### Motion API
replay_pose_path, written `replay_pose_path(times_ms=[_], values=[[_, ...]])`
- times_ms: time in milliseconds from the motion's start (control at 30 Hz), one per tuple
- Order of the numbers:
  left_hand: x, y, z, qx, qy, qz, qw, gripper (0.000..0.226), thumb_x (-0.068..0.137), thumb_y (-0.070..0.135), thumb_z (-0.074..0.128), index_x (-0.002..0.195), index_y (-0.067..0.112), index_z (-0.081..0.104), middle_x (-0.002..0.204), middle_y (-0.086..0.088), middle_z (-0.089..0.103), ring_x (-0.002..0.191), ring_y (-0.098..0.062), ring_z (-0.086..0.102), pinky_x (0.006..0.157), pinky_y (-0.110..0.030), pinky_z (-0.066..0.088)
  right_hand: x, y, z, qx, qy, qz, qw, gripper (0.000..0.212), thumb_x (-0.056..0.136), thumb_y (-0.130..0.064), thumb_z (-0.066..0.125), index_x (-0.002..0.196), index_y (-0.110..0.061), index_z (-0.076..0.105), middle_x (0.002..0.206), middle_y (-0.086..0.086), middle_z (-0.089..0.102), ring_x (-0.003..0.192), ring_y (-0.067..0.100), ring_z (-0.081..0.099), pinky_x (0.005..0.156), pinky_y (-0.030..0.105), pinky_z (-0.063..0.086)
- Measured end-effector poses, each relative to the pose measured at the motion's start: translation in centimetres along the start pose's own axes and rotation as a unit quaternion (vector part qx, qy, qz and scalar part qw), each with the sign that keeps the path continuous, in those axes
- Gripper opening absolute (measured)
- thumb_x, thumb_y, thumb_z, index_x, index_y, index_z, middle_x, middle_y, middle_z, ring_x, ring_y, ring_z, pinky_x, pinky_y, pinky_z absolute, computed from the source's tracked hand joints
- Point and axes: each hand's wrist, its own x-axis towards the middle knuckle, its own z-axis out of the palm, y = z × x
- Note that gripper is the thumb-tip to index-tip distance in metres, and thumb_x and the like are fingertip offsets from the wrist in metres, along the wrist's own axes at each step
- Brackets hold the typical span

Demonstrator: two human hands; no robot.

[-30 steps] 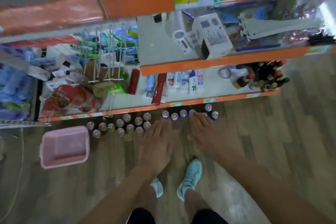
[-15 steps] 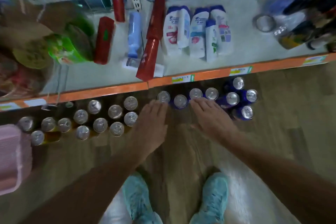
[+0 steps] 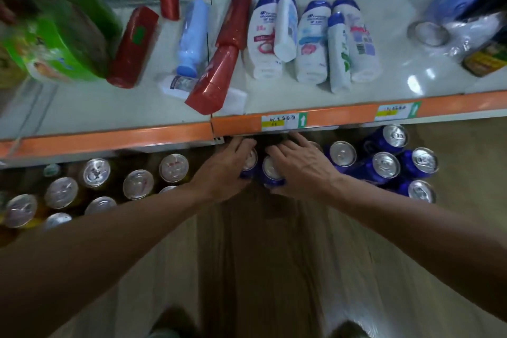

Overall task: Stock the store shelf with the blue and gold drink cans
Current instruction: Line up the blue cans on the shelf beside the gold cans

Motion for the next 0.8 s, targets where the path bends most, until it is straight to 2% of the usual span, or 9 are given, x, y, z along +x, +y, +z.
replay_pose_path(times_ms=[67,167,267,400,467,533,600,700,800], values=[[-0.2,0.5,-0.8,-0.050,0.015,-0.018,0.998,0.078,0.073,0.019,0.086,0.135,0.022,0.040,0.136,-0.004,0.054,0.119,-0.025,0.060,0.094,-0.040,0.056,-0.1,-0.1,-0.8,0.028,0.005,0.010,1.000,0.075,0.070,-0.064,0.073,0.127,-0.019,0.051,0.122,0.000,0.067,0.118,0.021,0.059,0.117,0.036,0.029],[-0.6,1.3,-2.7,-0.128,0.019,-0.049,0.990,0.070,0.073,0.024,0.088,0.124,0.027,0.041,0.123,0.000,0.061,0.110,-0.019,0.064,0.089,-0.039,0.058,-0.4,0.0,-3.1,0.135,-0.001,0.047,0.990,0.070,0.072,-0.059,0.075,0.124,-0.024,0.044,0.125,-0.002,0.063,0.115,0.018,0.057,0.103,0.031,0.037],[-1.4,2.0,-5.3,-0.190,0.038,-0.056,0.979,0.067,0.069,0.029,0.089,0.119,0.032,0.045,0.115,0.009,0.061,0.104,-0.008,0.062,0.087,-0.036,0.057,-1.2,0.7,-6.5,0.277,-0.011,0.089,0.957,0.070,0.070,-0.049,0.082,0.125,-0.033,0.042,0.120,-0.009,0.061,0.104,0.013,0.058,0.084,0.028,0.046],[-2.4,3.8,-8.0,-0.274,0.070,-0.093,0.955,0.073,0.067,0.028,0.091,0.126,0.037,0.049,0.115,0.018,0.065,0.105,0.003,0.062,0.090,-0.026,0.053,-2.1,1.9,-9.3,0.501,-0.002,0.111,0.858,0.068,0.069,-0.031,0.087,0.123,-0.038,0.045,0.112,-0.011,0.066,0.103,0.006,0.065,0.090,0.038,0.055],[-2.5,4.6,-8.7,-0.315,0.084,-0.117,0.938,0.078,0.067,0.025,0.092,0.129,0.037,0.046,0.115,0.020,0.065,0.103,0.007,0.062,0.089,-0.020,0.052,-2.3,2.1,-9.8,0.559,0.007,0.147,0.816,0.074,0.064,-0.036,0.088,0.123,-0.038,0.044,0.114,-0.009,0.067,0.104,0.010,0.067,0.093,0.044,0.055],[-2.2,5.2,-9.5,-0.370,0.100,-0.141,0.913,0.079,0.066,0.025,0.093,0.128,0.034,0.045,0.115,0.016,0.066,0.103,0.002,0.065,0.092,-0.024,0.054,-2.4,2.4,-10.1,0.601,0.026,0.175,0.779,0.072,0.060,-0.043,0.088,0.120,-0.033,0.049,0.113,-0.005,0.069,0.104,0.014,0.068,0.095,0.047,0.054],[-1.7,5.8,-10.5,-0.421,0.119,-0.151,0.886,0.074,0.066,0.026,0.094,0.124,0.029,0.049,0.115,0.009,0.069,0.104,-0.007,0.068,0.095,-0.035,0.055,-2.2,2.5,-10.5,0.668,0.050,0.183,0.720,0.069,0.061,-0.040,0.089,0.119,-0.025,0.055,0.115,0.002,0.071,0.106,0.022,0.069,0.096,0.053,0.053],[-0.6,7.3,-12.1,-0.496,0.140,-0.137,0.846,0.063,0.071,0.020,0.088,0.123,0.022,0.053,0.112,0.002,0.072,0.101,-0.014,0.071,0.085,-0.033,0.058,-2.0,2.4,-11.2,0.752,0.092,0.171,0.630,0.063,0.072,-0.030,0.085,0.127,-0.015,0.057,0.119,0.012,0.071,0.109,0.033,0.069,0.098,0.059,0.051],[0.6,8.5,-13.3,-0.546,0.149,-0.127,0.815,0.067,0.066,0.029,0.084,0.125,0.022,0.053,0.111,0.000,0.072,0.098,-0.018,0.073,0.074,-0.029,0.059,-1.8,2.4,-11.6,0.772,0.118,0.179,0.598,0.059,0.078,-0.033,0.082,0.129,-0.016,0.058,0.116,0.011,0.073,0.107,0.032,0.070,0.096,0.057,0.053]])
